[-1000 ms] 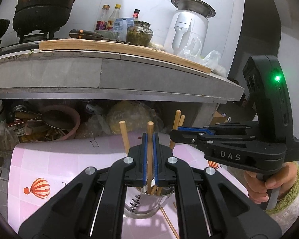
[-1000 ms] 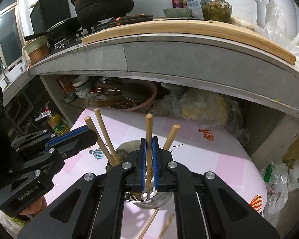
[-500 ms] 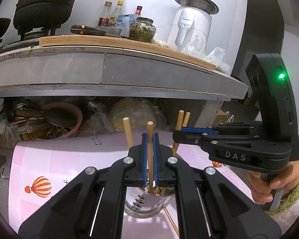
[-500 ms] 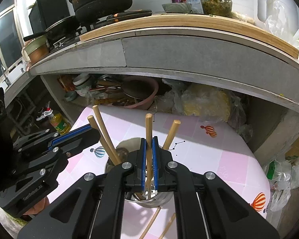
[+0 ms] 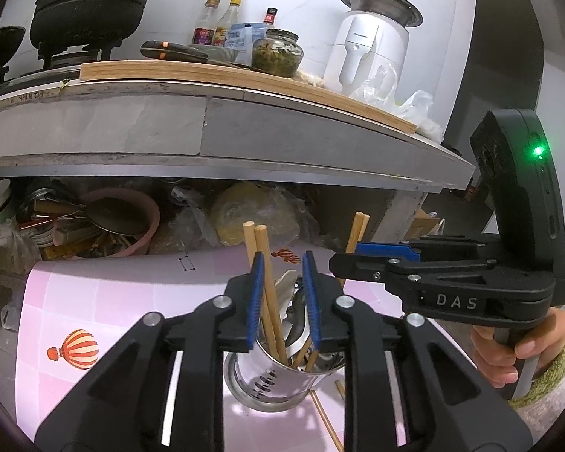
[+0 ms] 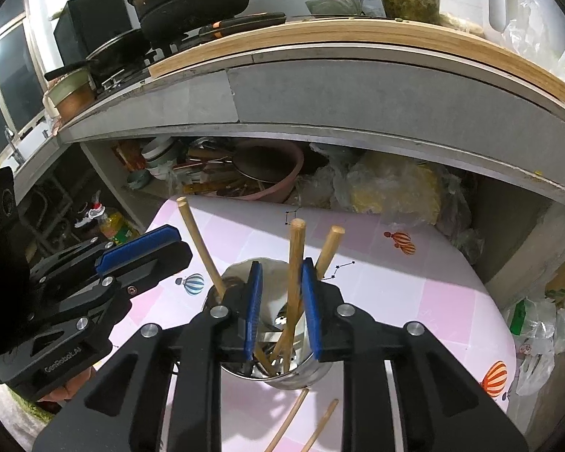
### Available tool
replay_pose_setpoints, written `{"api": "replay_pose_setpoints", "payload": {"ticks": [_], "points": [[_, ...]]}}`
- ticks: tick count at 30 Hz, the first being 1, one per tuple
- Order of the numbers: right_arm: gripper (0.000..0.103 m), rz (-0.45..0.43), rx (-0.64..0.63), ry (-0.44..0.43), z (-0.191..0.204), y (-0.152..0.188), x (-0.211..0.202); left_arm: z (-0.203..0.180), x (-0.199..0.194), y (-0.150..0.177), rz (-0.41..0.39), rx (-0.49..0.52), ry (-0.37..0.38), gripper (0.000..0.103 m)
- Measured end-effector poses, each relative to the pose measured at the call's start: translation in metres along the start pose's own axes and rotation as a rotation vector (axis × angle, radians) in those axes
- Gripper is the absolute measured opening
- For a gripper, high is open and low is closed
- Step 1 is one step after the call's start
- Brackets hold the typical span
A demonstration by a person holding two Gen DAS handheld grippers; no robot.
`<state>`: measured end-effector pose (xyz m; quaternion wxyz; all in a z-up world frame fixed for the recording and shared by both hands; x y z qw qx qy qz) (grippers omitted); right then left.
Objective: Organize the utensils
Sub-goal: 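Withdraw both open tools and move down toward the remaining chopsticks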
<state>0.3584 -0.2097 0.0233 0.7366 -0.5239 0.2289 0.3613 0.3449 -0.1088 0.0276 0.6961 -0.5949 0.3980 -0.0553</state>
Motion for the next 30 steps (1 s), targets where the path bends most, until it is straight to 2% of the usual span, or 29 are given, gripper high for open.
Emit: {"api": "replay_pose_setpoints", "payload": {"ticks": [2, 7, 9, 11, 15, 19, 24, 27, 30], "points": [[0.023, -0.003, 0.000, 0.000, 0.000, 0.000, -0.001, 0.001, -0.001, 0.000, 0.000, -0.002, -0.002, 0.022], [0.028, -0.025, 0.002, -0.002, 0.001, -0.001, -0.011, 0.001, -0.009, 0.000, -0.014, -0.004, -0.016, 0.037], [0.035, -0.049, -0.004, 0.006, 0.002, -0.001, -0.020, 0.000, -0.014, -0.002, -0.020, -0.001, -0.021, 0.044], [0.037, -0.073, -0.004, 0.015, -0.001, 0.000, -0.033, -0.001, -0.021, -0.001, -0.016, 0.007, -0.028, 0.048], [0.041, -0.124, 0.029, 0.008, -0.016, 0.008, -0.065, -0.007, -0.046, 0.010, -0.020, 0.031, -0.037, 0.058], [0.046, -0.150, 0.085, 0.018, -0.043, 0.032, -0.092, -0.014, -0.071, 0.030, -0.002, 0.038, -0.037, 0.060], [0.047, -0.044, 0.151, 0.045, -0.074, 0.085, -0.077, -0.029, -0.084, 0.073, 0.073, 0.041, -0.004, 0.062], [0.047, 0.063, 0.185, 0.059, -0.086, 0.123, -0.045, -0.043, -0.078, 0.102, 0.141, 0.045, 0.016, 0.062], [0.047, 0.166, 0.238, 0.062, -0.095, 0.153, -0.008, -0.055, -0.065, 0.137, 0.208, -0.005, 0.056, 0.062]]}}
Point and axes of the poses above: each gripper's, at about its wrist camera, not at the fingertips, and x roughly the way its jaws point, z to its left, y to its underside, the point moved 4 cm from there along x, roughly the way its jaws point, and after that the axes turned 15 degrees about x, right-handed, at the moved point
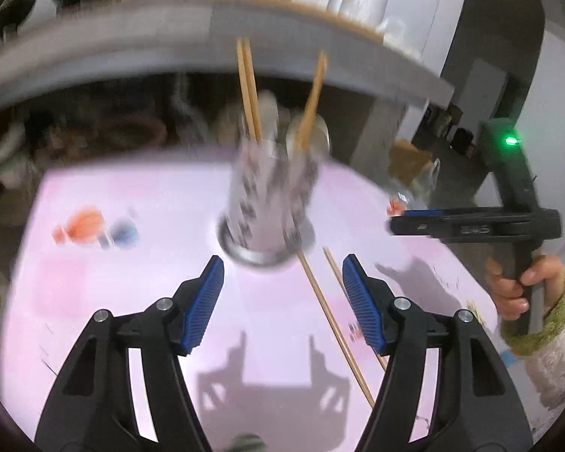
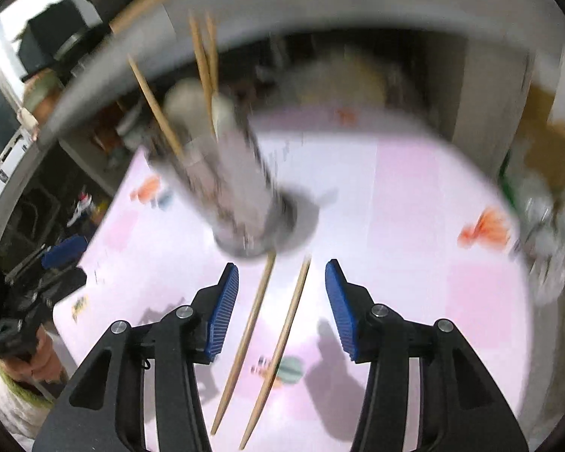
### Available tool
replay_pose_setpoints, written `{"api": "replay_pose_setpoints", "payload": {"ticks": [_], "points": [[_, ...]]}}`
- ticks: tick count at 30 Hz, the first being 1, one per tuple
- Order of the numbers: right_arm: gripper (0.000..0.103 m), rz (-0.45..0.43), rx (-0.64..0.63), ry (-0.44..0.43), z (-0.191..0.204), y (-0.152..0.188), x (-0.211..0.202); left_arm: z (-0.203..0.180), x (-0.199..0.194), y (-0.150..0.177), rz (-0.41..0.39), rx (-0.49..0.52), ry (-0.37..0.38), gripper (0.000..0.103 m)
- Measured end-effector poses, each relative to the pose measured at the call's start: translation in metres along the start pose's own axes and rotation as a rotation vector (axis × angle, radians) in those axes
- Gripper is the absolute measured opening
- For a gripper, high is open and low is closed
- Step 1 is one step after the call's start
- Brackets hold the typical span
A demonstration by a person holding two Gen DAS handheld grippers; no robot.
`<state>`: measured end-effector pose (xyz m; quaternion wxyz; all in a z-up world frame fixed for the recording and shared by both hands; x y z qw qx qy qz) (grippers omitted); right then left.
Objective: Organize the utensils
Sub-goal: 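Withdraw both open tools and move down toward the remaining chopsticks, then close the right tool on a wooden chopstick while the left tool grasps another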
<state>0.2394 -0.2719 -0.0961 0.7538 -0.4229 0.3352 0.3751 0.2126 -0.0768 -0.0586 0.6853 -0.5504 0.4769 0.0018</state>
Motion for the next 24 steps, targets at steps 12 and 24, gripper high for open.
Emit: {"api": "replay_pose_setpoints", "payload": {"ticks": [12, 24], "points": [[0.022, 0.074, -0.036, 0.168, 0.001, 0.021, 0.076, -0.014, 0.051, 0.070, 0.139, -0.119, 0.032, 0.062], [0.009, 0.098, -0.035, 0.159, -0.021, 0.024, 0.079, -0.030, 0.090, 0.036, 0.157, -0.095, 0.077, 0.062]]}}
Point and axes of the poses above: each gripper's, at about its wrist camera, not at the fingertips, and x roughly the way its jaws point, z to its left, y to its underside, the point moved 4 cm from there along x, roughly the way its jaws point, and after that the axes turned 15 degrees about x, right-handed, at the moved point
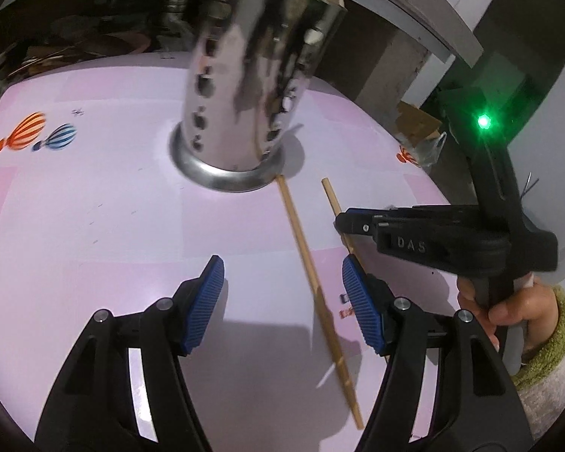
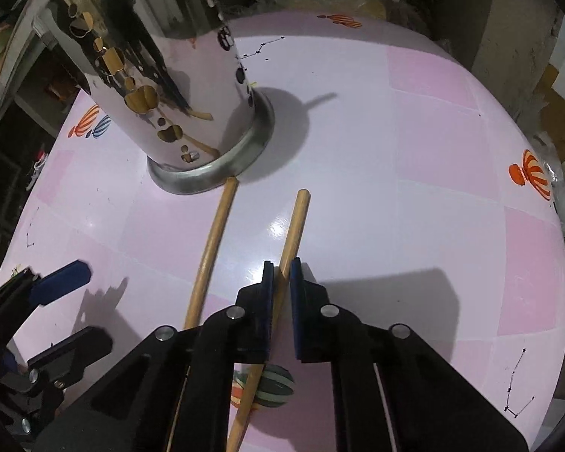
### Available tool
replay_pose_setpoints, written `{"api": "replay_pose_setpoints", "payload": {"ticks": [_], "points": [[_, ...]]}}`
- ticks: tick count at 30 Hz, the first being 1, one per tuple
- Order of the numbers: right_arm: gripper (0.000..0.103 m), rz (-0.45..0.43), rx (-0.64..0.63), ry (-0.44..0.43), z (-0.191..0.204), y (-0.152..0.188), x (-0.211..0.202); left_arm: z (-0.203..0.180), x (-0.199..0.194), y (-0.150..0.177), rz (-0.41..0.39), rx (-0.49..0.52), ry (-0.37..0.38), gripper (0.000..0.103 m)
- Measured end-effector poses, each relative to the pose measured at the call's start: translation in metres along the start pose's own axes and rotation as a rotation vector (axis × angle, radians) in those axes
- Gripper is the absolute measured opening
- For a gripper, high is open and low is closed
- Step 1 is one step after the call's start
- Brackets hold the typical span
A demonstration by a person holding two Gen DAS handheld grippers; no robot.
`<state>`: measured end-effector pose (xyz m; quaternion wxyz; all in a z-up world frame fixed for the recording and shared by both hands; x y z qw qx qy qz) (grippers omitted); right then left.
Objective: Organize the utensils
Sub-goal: 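Close the right tool on a wooden chopstick while the left tool grasps another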
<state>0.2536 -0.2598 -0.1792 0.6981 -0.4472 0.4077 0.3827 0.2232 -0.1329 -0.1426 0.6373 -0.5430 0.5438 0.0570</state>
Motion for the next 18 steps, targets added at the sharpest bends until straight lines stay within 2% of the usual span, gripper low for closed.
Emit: {"api": "replay_pose_setpoints", "payload": {"ticks": [3, 5, 10, 18], "points": [[0.009, 0.006, -0.005, -0.012, -0.009, 0.000, -0.002, -0.007, 0.011, -0.010, 0.009, 0.031, 0.004, 0.060], [0.009, 0.011, 0.006, -0.028, -0.017, 0.000, -0.004, -0.013, 0.021, -0.017, 0.018, 0.045, 0.019, 0.056], [0.009, 0.012, 0.027, -0.058, -0.026, 0.000, -0.007, -0.022, 0.046, -0.027, 0.078, 0.073, 0.030, 0.053], [0.009, 0.006, 0.026, -0.083, -0.029, 0.002, -0.008, -0.027, 0.073, -0.027, 0.160, 0.129, -0.088, 0.029]]}}
Point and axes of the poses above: each gripper's, at about its wrist camera, not at the fingertips, and x roughly the way its jaws point, z to its left, y to its underside, the point moved 4 cm from there along x, roughly the way its jaws point, and after that the axes turned 15 degrees about x, right-handed, at the moved point
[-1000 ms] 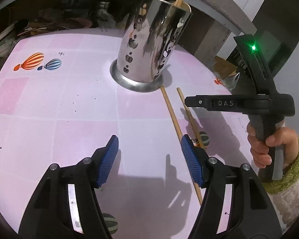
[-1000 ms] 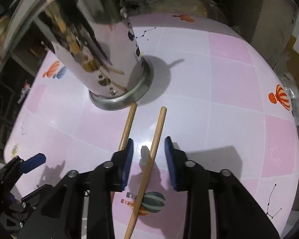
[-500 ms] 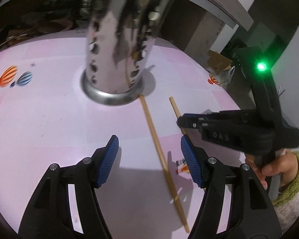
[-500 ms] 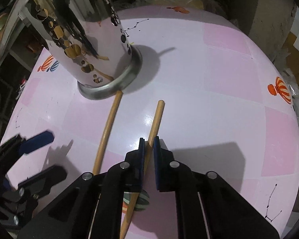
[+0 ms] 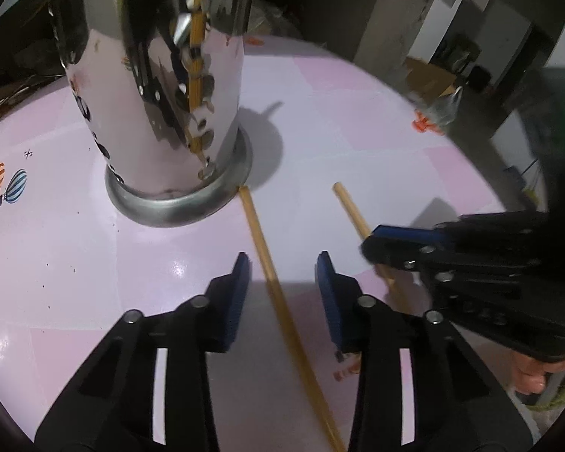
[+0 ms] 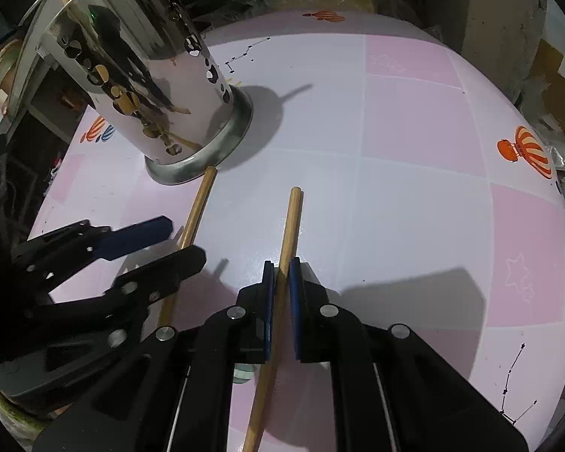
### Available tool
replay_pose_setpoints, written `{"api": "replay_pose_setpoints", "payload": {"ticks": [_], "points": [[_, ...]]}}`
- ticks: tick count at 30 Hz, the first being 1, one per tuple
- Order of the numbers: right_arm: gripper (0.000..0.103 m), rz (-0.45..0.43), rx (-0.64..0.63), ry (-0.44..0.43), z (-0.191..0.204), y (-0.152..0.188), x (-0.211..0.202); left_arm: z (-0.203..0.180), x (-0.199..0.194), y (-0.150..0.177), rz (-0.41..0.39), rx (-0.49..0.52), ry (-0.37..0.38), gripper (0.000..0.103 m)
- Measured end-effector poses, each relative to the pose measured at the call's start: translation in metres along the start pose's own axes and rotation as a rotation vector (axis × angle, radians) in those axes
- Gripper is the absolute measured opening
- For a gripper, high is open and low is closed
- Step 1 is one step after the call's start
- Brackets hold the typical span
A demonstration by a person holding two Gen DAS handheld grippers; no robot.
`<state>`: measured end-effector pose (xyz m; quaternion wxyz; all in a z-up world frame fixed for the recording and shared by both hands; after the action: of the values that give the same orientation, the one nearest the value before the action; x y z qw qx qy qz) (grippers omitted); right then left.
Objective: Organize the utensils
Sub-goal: 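Close the right tool on a wooden chopstick while the left tool grasps another, then hold both chopsticks and begin lifting them off the table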
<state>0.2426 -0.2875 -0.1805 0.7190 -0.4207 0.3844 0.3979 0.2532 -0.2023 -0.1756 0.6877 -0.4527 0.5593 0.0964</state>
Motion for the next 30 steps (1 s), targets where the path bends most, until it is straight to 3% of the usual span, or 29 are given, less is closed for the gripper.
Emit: {"api": "replay_pose_setpoints", "payload": {"ticks": [2, 6, 17, 22, 24, 27, 30], "points": [[0.009, -0.002, 0.004, -0.010, -0.002, 0.000, -0.001, -0.003, 0.000, -0.001, -0.001, 0.031, -0.047, 0.026], [0.009, -0.005, 0.002, -0.015, -0.003, 0.001, -0.001, -0.004, 0.000, 0.002, 0.002, 0.040, -0.087, 0.007], [0.009, 0.043, 0.006, -0.042, -0.002, 0.012, -0.003, 0.005, -0.027, 0.047, 0.021, -0.061, 0.008, 0.005], [0.009, 0.060, -0.004, -0.032, 0.003, 0.011, -0.001, 0.000, -0.024, 0.047, 0.057, -0.044, 0.011, 0.011], [0.010, 0.060, -0.006, -0.024, 0.004, 0.009, 0.000, 0.001, -0.023, 0.043, 0.057, -0.045, 0.018, 0.023], [0.011, 0.064, -0.016, -0.011, 0.006, 0.006, 0.002, -0.002, -0.020, 0.035, 0.066, -0.004, 0.010, 0.031], [0.012, 0.059, -0.037, 0.006, 0.010, 0.005, 0.005, -0.007, -0.015, 0.029, 0.074, 0.044, -0.024, 0.031]]}}
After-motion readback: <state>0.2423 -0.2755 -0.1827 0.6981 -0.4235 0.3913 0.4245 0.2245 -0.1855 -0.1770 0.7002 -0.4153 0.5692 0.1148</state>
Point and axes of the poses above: each gripper's, at about its wrist camera, not at the fingertips, and x roughly the way its jaws point, z to its left, y to its underside, the point moved 4 cm from there along x, roughly the way its jaws point, and after that the axes turned 15 degrees about x, right-handed, at the moved point
